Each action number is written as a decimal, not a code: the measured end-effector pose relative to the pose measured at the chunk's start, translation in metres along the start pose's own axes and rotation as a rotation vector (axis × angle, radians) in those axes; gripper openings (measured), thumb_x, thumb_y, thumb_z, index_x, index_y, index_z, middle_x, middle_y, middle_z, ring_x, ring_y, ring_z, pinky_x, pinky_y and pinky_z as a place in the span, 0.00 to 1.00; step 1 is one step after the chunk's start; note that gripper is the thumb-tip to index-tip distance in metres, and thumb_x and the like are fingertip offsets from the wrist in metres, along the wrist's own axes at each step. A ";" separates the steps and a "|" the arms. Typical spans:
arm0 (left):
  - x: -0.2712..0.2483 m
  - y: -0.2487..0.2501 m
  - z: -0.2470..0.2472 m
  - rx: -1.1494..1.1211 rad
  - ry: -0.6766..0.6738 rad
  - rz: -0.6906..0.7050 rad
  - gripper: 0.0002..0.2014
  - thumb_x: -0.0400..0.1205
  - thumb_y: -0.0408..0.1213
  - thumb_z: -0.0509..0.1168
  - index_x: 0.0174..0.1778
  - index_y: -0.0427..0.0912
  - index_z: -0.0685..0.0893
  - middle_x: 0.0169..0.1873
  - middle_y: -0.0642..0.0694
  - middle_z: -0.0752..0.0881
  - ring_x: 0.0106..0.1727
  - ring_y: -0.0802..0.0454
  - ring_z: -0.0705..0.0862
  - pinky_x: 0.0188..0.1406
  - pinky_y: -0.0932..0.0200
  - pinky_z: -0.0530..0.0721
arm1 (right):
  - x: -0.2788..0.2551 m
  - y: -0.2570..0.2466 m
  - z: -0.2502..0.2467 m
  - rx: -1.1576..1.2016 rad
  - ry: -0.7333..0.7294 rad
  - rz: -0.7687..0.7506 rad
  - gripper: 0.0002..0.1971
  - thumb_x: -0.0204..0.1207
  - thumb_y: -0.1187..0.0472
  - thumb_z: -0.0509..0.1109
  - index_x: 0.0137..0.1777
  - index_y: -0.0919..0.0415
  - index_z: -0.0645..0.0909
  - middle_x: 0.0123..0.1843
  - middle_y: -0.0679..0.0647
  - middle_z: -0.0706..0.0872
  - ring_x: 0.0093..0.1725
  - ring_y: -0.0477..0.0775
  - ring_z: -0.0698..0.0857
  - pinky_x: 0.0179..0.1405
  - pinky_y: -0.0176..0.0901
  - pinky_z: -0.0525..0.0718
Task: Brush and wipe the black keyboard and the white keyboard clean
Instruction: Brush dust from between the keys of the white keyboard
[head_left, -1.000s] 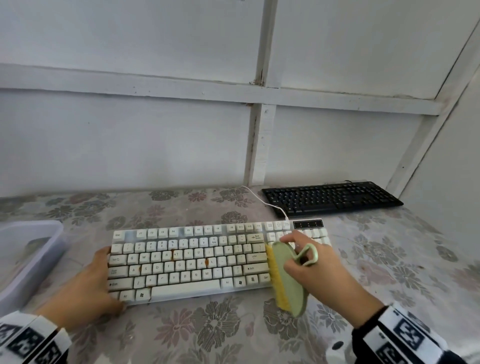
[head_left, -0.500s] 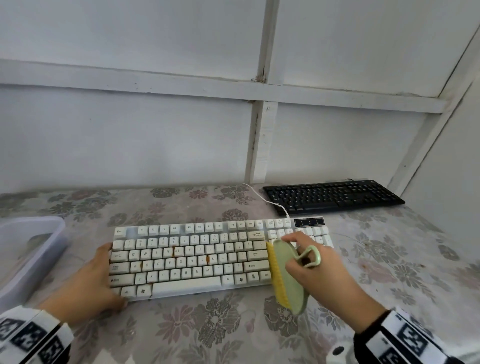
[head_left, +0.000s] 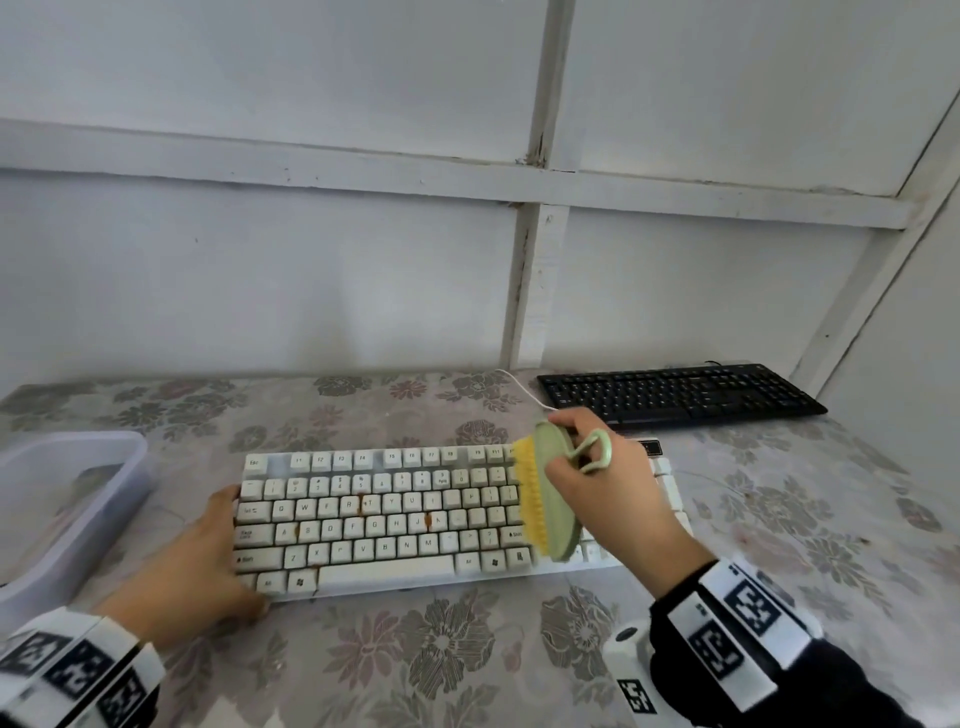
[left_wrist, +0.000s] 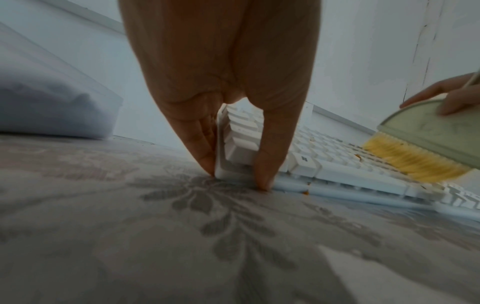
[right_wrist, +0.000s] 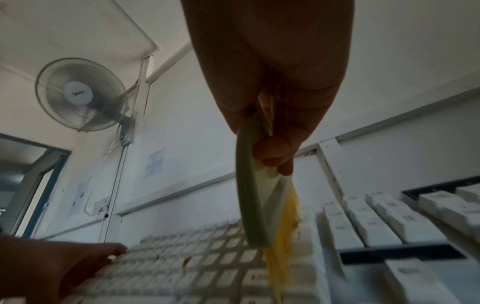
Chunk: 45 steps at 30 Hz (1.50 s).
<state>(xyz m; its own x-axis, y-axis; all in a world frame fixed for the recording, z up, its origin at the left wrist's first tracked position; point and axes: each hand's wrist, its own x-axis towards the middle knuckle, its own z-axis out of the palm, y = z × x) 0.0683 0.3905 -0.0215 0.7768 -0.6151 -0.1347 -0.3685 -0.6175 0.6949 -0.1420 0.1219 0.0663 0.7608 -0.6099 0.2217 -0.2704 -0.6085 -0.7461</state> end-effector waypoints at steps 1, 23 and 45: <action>0.000 -0.001 -0.001 -0.002 -0.003 -0.002 0.55 0.49 0.40 0.79 0.73 0.49 0.58 0.57 0.56 0.78 0.55 0.57 0.81 0.51 0.58 0.84 | -0.004 0.004 0.003 -0.010 -0.017 0.011 0.14 0.74 0.68 0.64 0.53 0.48 0.77 0.27 0.52 0.80 0.17 0.41 0.70 0.16 0.29 0.66; 0.008 -0.017 -0.003 0.027 -0.008 0.017 0.53 0.48 0.43 0.80 0.70 0.57 0.62 0.56 0.55 0.83 0.55 0.57 0.85 0.53 0.50 0.87 | -0.034 0.017 0.003 0.019 -0.104 -0.042 0.16 0.75 0.70 0.63 0.51 0.46 0.75 0.22 0.48 0.74 0.18 0.42 0.68 0.18 0.29 0.62; -0.002 0.005 -0.003 0.059 -0.001 -0.007 0.51 0.54 0.34 0.78 0.72 0.48 0.59 0.53 0.60 0.76 0.53 0.62 0.79 0.47 0.63 0.81 | -0.025 -0.005 -0.010 -0.021 -0.140 0.044 0.13 0.74 0.67 0.64 0.52 0.48 0.78 0.30 0.51 0.81 0.19 0.41 0.69 0.16 0.29 0.66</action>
<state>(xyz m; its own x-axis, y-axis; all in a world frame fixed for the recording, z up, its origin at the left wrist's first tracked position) 0.0664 0.3900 -0.0161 0.7790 -0.6110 -0.1407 -0.3923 -0.6500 0.6508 -0.1654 0.1349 0.0712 0.8220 -0.5609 0.0982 -0.3169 -0.5939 -0.7395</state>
